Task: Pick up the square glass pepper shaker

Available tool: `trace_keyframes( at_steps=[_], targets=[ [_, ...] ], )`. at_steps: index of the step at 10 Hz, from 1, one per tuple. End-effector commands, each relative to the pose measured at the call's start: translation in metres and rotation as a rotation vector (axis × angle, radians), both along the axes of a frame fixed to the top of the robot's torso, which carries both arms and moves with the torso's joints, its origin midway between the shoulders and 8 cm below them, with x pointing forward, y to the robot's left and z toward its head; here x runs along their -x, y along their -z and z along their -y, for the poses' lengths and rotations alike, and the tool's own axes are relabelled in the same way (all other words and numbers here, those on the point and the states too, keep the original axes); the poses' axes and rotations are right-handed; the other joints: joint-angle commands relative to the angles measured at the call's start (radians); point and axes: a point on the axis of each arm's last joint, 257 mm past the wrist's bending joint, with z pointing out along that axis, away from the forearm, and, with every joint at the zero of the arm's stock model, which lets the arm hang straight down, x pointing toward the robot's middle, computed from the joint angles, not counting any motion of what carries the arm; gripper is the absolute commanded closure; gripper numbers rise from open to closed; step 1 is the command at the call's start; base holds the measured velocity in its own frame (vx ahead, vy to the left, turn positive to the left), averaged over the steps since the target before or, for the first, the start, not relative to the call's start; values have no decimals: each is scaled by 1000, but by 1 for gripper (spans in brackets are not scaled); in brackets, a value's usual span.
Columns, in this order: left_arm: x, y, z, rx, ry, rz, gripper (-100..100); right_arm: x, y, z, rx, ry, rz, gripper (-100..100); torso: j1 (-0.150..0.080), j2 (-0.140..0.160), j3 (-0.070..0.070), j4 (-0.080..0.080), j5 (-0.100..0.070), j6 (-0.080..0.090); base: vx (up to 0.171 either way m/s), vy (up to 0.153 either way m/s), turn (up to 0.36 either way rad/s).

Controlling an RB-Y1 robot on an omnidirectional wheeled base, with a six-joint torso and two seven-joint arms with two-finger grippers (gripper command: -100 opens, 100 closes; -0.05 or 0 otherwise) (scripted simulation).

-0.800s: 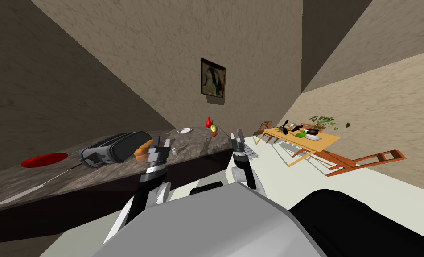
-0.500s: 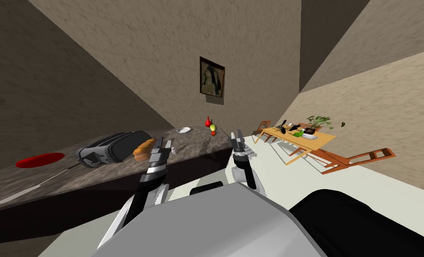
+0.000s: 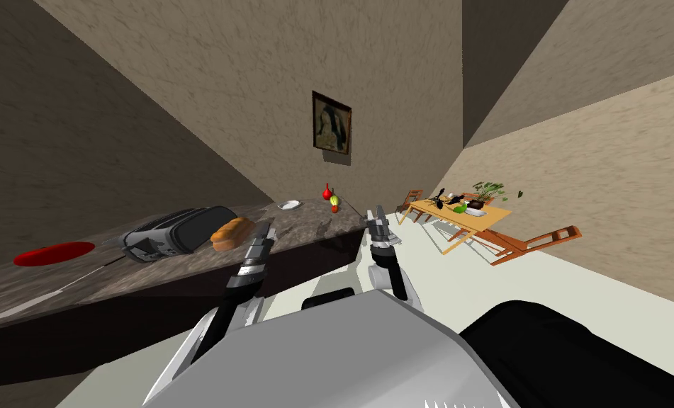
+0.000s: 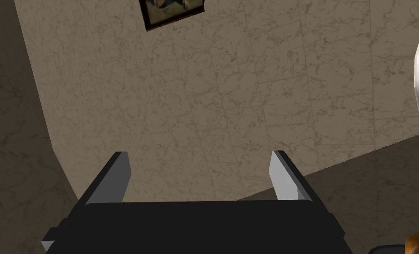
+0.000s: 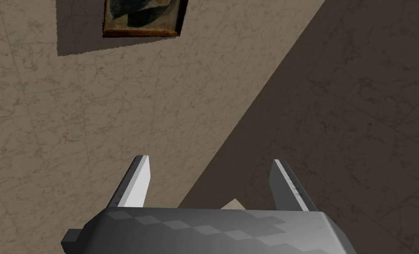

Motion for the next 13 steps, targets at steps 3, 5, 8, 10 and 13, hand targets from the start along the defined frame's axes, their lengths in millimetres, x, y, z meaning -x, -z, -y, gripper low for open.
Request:
trace_keyframes(
  at_steps=[3,5,8,10,13],
  targets=[
    [-9,45,-10,-122,-34,-110,-100,0,0,0,0,0,0,0,1,1,1,0,0,0,-137,-47,-66],
    [-13,70,-18,-189,-53,-169,-100,0,0,0,0,0,0,0,0,0,0,0,0,0,-120,-60,-78],
    [-17,115,-35,-316,-82,-275,-100,0,0,0,0,0,0,0,2,-1,-1,0,0,0,-113,-42,-84],
    [-17,124,-40,-345,-88,-298,-100,0,0,0,0,0,0,0,0,-2,-1,0,0,0,-68,-44,-31],
    [-18,165,-61,-480,-104,-402,-100,0,0,0,0,0,0,0,4,-7,-4,-1,1,0,-11,4,-88]
  ],
)
